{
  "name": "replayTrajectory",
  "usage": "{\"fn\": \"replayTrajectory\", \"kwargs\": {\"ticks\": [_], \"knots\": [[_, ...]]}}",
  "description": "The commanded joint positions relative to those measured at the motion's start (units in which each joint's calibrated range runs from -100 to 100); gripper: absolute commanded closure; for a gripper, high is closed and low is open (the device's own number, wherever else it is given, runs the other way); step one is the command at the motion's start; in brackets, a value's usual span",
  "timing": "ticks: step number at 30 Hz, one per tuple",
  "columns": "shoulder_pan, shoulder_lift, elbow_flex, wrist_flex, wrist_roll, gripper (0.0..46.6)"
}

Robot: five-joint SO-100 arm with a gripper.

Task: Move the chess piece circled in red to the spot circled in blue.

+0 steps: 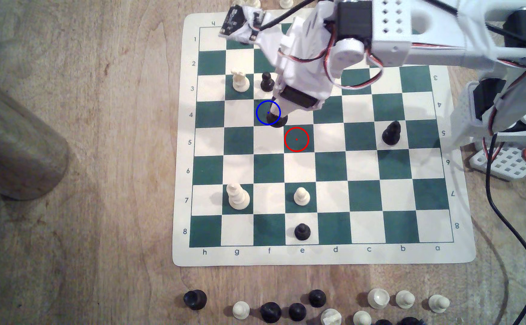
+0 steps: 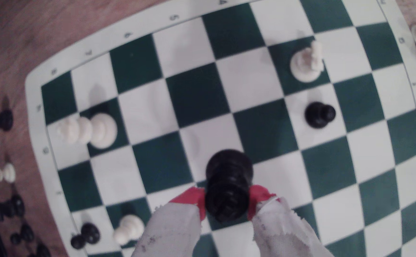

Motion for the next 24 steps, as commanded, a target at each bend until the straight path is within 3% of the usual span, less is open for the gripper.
{"fn": "replayTrajectory", "kwargs": {"ticks": [1, 24], "knots": [[1.6, 1.5, -6.2, -2.5, 0.4, 45.5], [4.8, 11.6, -7.5, -9.2, 1.7, 45.4]]}}
